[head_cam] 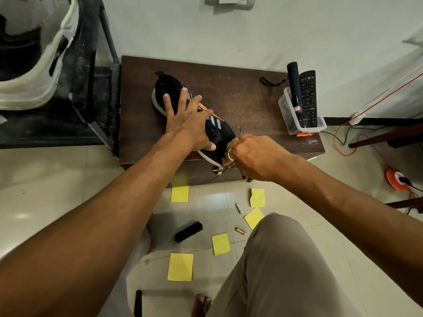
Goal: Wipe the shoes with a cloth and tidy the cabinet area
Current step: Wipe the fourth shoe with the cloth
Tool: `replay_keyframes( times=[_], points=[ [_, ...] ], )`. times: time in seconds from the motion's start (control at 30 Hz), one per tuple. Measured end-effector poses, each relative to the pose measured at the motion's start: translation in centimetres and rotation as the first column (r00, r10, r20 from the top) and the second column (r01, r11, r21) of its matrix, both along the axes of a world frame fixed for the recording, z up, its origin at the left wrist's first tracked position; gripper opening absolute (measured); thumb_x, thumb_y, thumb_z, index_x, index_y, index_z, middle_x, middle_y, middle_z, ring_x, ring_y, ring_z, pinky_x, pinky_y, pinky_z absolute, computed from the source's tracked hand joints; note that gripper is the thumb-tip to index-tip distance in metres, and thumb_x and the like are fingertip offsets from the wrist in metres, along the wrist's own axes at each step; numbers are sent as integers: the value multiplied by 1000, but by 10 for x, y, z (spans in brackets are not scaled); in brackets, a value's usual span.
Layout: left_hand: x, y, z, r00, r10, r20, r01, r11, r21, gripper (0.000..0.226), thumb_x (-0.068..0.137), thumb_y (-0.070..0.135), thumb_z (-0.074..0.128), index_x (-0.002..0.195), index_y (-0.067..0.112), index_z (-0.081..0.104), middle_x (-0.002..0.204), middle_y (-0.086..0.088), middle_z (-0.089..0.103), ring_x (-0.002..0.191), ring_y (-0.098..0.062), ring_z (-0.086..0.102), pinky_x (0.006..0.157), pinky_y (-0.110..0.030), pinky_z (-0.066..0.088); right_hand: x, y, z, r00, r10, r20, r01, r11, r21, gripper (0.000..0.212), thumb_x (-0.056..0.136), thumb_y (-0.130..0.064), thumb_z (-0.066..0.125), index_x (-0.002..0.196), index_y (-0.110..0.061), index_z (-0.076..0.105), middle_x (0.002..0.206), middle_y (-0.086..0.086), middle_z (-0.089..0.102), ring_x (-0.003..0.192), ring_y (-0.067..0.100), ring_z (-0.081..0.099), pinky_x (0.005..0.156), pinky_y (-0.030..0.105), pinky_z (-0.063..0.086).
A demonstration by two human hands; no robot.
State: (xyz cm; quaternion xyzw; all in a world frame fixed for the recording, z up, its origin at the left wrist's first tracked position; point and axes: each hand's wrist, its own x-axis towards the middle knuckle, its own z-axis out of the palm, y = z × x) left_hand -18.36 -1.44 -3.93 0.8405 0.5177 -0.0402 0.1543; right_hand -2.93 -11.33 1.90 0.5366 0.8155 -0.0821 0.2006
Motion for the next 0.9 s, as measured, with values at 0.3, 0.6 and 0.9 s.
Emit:
replay_keyframes(
  times=[0.3, 0.6, 0.9],
  points=[
    [-5, 3, 9, 998, -54, -45, 50, 995, -86, 106, 76, 47, 84, 159, 38, 20, 170, -2, -6, 151, -34, -26, 116, -67, -16, -6, -8, -17, 997, -38, -68, 43, 997, 60, 31, 99, -20, 59, 129, -17, 66, 136, -2, 56, 122, 22, 51, 86, 35, 56],
    [-17, 18, 19, 991, -129, -33, 124, 984, -126, 84, 92, 5, 59, 157, 46, 24, 170, 4, -1, 155, -29, -15, 120, -60, -9, 6, 16, 7, 962, -177, -207, 163, 983, -85, 37, 94, -14, 58, 125, -30, 70, 126, -5, 67, 108, 18, 62, 87, 35, 54],
    [-24, 19, 16, 986, -165, -15, 163, 982, -95, 83, 92, 4, 60, 154, 49, 28, 170, 7, 3, 156, -28, -7, 122, -55, -1, -33, 7, -54, 977, 100, -187, -31, 941, 338, 32, 89, -13, 72, 120, -20, 75, 124, 0, 68, 101, 27, 56, 72, 37, 52]
  ],
)
